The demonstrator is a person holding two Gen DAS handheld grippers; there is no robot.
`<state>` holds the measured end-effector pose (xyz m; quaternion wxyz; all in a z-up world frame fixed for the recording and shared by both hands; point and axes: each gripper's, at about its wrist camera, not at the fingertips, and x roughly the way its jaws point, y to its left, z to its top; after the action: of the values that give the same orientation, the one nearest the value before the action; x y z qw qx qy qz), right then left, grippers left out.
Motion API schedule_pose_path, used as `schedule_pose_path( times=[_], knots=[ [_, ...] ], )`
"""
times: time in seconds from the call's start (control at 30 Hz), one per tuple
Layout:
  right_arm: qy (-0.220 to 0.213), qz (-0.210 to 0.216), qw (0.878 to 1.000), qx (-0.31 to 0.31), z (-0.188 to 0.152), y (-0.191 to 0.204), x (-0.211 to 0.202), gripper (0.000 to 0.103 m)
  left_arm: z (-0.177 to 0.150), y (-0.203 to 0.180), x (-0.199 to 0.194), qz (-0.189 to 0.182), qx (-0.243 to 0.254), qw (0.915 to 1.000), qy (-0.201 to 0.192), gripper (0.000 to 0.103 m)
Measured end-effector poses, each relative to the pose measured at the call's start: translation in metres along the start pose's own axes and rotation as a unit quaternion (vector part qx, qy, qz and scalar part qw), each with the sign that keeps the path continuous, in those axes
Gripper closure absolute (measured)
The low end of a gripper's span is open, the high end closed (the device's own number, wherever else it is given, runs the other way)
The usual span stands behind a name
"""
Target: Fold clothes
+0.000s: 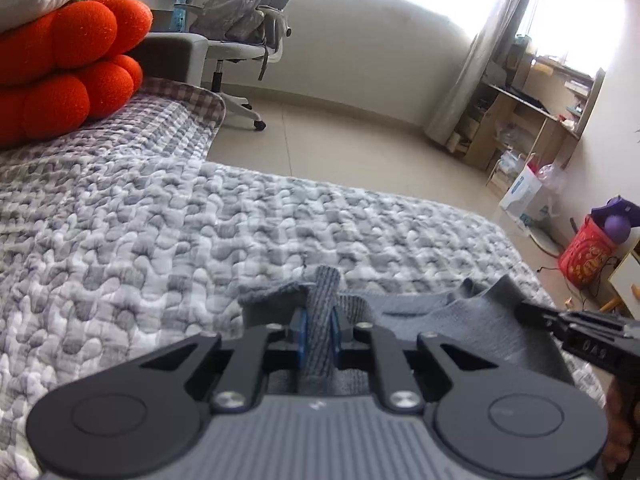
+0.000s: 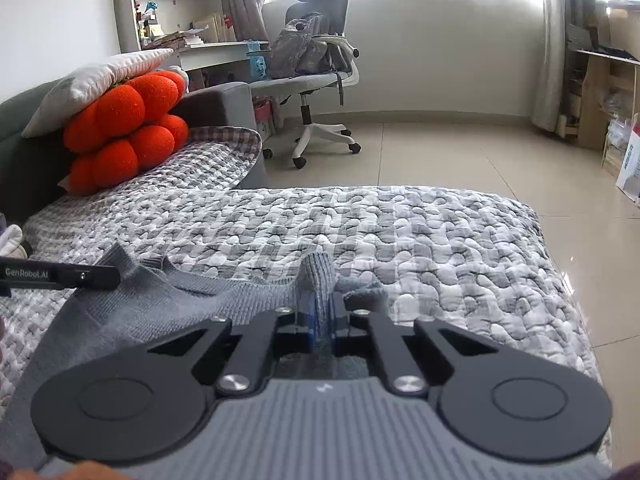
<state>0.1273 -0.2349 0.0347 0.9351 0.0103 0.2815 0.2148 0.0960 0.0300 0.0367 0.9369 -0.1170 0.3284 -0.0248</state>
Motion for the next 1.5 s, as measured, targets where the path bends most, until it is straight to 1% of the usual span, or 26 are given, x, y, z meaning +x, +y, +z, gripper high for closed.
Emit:
schedule_pose_path(
  times=[0.07, 0.2, 0.27, 0.4, 0.5, 0.53, 0.6, 0.63, 0.67, 0.73, 0.77, 0.83, 0.9, 0.97, 1.03, 1.1, 1.17, 1.27, 1.4, 1.47, 1.5],
  knots=[
    [-0.006, 0.0, 1.0, 0.006, 0.003, -0.002, -0.001, 0.096, 0.002, 0.001, 0.0, -0.005, -0.003, 1.0, -0.005, 0.092],
    [-0.035, 0.007, 0.999, 0.016, 0.007, -0.004, -0.006, 0.096, 0.006, 0.006, 0.003, -0.012, -0.019, 0.9997, -0.013, 0.092],
    [-0.032, 0.004, 0.999, 0.012, 0.009, -0.004, 0.0, 0.096, 0.007, 0.007, 0.007, -0.01, -0.022, 0.9996, -0.018, 0.092],
    [0.007, -0.011, 1.0, 0.013, 0.002, -0.004, 0.018, 0.096, 0.002, 0.006, 0.016, 0.003, -0.014, 0.9998, -0.016, 0.092],
    [0.016, -0.015, 1.0, 0.01, 0.001, -0.002, 0.02, 0.092, -0.003, 0.004, 0.023, 0.016, -0.003, 0.9998, -0.01, 0.091],
    [0.016, -0.015, 1.0, 0.013, 0.002, -0.001, 0.019, 0.089, -0.005, 0.004, 0.026, 0.02, 0.001, 0.9998, -0.009, 0.088],
    [0.015, -0.017, 1.0, 0.019, 0.002, -0.002, 0.015, 0.086, -0.007, 0.003, 0.023, 0.026, 0.005, 0.9996, -0.011, 0.084],
    [0.012, -0.022, 0.999, 0.021, 0.003, -0.002, 0.012, 0.08, -0.007, 0.004, 0.019, 0.029, 0.002, 0.9995, -0.014, 0.077],
    [0.007, -0.026, 0.999, 0.022, 0.002, -0.002, 0.007, 0.073, -0.007, 0.005, 0.015, 0.033, -0.002, 0.9993, -0.018, 0.07],
    [-0.014, -0.035, 0.999, 0.01, 0.003, 0.001, -0.006, 0.062, -0.006, 0.01, 0.006, 0.041, -0.015, 0.9986, -0.031, 0.069],
    [-0.026, -0.035, 0.999, 0.003, 0.004, 0.003, -0.012, 0.06, -0.006, 0.012, 0.0, 0.043, -0.019, 0.9982, -0.037, 0.069],
    [-0.043, -0.027, 0.999, 0.002, 0.002, 0.004, -0.027, 0.057, -0.009, 0.012, -0.009, 0.055, -0.017, 0.9972, -0.047, 0.068],
    [-0.047, -0.01, 0.999, 0.014, -0.001, 0.003, -0.04, 0.057, -0.015, 0.008, -0.018, 0.064, -0.009, 0.9966, -0.051, 0.067],
    [-0.045, 0.012, 0.999, 0.026, -0.006, 0.001, -0.053, 0.057, -0.022, 0.002, -0.027, 0.054, -0.011, 0.9973, -0.049, 0.067],
    [-0.035, 0.048, 0.998, 0.026, -0.011, 0.003, -0.064, 0.057, -0.028, -0.009, -0.035, 0.042, 0.001, 0.9981, -0.045, 0.067],
    [-0.018, 0.09, 0.996, 0.01, -0.015, 0.01, -0.072, 0.057, -0.033, -0.021, -0.041, 0.036, 0.016, 0.9985, -0.039, 0.067],
    [0.003, 0.108, 0.994, -0.007, -0.019, 0.018, -0.074, 0.057, -0.038, -0.031, -0.044, 0.04, 0.031, 0.9983, -0.03, 0.067],
    [0.023, 0.116, 0.993, -0.029, -0.026, 0.024, -0.078, 0.057, -0.045, -0.046, -0.049, 0.046, 0.055, 0.9973, -0.016, 0.067],
    [0.048, 0.143, 0.988, -0.037, -0.033, 0.028, -0.082, 0.057, -0.054, -0.067, -0.056, 0.054, 0.086, 0.9948, 0.003, 0.066],
    [0.068, 0.14, 0.987, -0.047, -0.039, 0.031, -0.077, 0.057, -0.059, -0.077, -0.06, 0.058, 0.101, 0.9931, 0.012, 0.065],
    [0.083, 0.128, 0.987, -0.054, -0.042, 0.034, -0.071, 0.057, -0.061, -0.08, -0.059, 0.057, 0.105, 0.9926, 0.019, 0.065]
  ],
)
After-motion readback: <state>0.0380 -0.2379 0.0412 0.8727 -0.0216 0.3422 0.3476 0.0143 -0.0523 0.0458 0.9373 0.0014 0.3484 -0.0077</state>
